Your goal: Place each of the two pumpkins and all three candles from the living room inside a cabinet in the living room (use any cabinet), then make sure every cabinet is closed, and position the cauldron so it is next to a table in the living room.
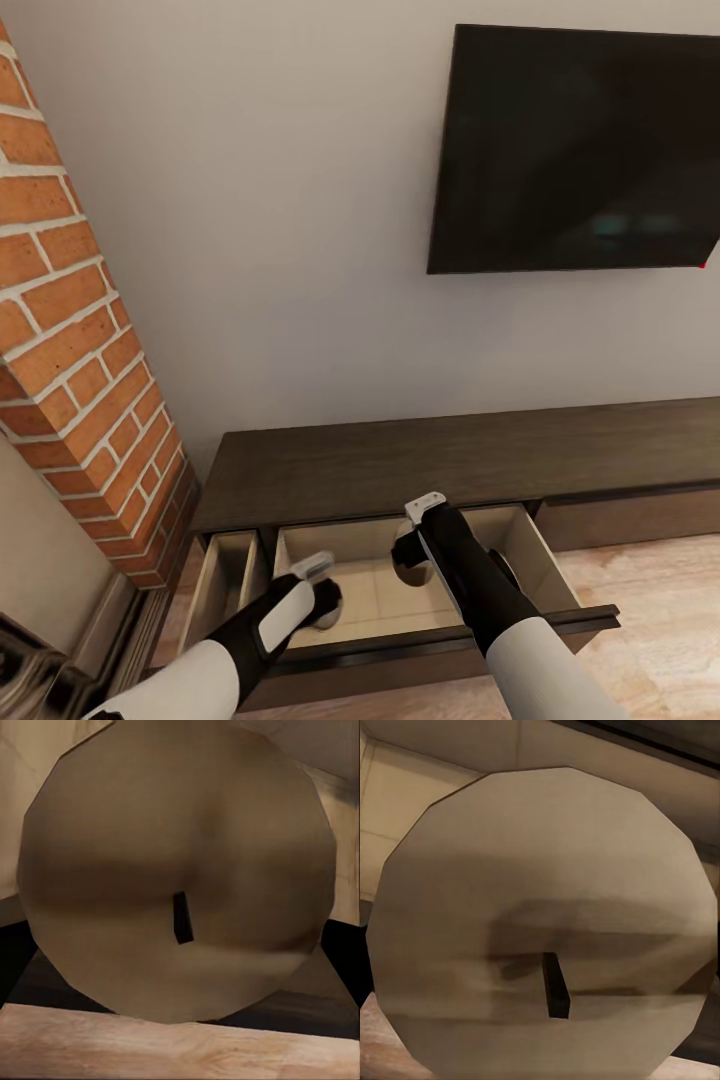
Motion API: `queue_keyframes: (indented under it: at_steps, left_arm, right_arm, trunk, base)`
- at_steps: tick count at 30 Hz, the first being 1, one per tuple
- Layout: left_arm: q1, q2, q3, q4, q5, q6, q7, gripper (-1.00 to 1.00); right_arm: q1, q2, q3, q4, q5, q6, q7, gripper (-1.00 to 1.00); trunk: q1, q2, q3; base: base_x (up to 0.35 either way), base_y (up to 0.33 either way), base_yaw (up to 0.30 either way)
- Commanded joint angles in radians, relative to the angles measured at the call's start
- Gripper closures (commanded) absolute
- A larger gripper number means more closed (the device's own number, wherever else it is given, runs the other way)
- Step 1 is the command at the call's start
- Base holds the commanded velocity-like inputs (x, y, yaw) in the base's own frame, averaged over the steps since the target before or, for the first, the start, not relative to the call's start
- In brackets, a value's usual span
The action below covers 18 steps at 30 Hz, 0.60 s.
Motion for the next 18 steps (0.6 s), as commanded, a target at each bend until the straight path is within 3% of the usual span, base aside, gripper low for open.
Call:
queue_keyframes:
  at_steps: [1, 5, 13, 18]
  left_arm:
    - [0.0, 0.001, -0.012, -0.009, -0.002, -0.004, 0.0, 1.0]
    - [0.0, 0.004, -0.031, -0.028, -0.001, -0.014, -0.001, 1.0]
    - [0.0, 0.003, -0.033, -0.032, 0.0, -0.016, -0.002, 1.0]
    - [0.0, 0.001, -0.033, -0.027, 0.002, -0.021, -0.002, 1.0]
  right_arm:
    - [0.0, 0.0, 0.0, 0.0, -0.002, 0.0, -0.001, 1.0]
    - [0.0, 0.0, 0.001, 0.0, -0.002, 0.0, -0.001, 1.0]
    - [0.0, 0.0, 0.001, 0.0, -0.002, 0.0, -0.001, 1.0]
    - [0.0, 0.001, 0.002, 0.011, -0.003, 0.003, -0.001, 1.0]
  trunk:
    - [0.0, 0.0, 0.0]
    - [0.0, 0.0, 0.0]
    - [0.0, 0.0, 0.0]
    - [0.0, 0.0, 0.0]
  base:
    - [0.0, 0.0, 0.0]
    - [0.01, 0.0, 0.0]
    - [0.212, -0.139, 0.0]
    - [0.046, -0.028, 0.0]
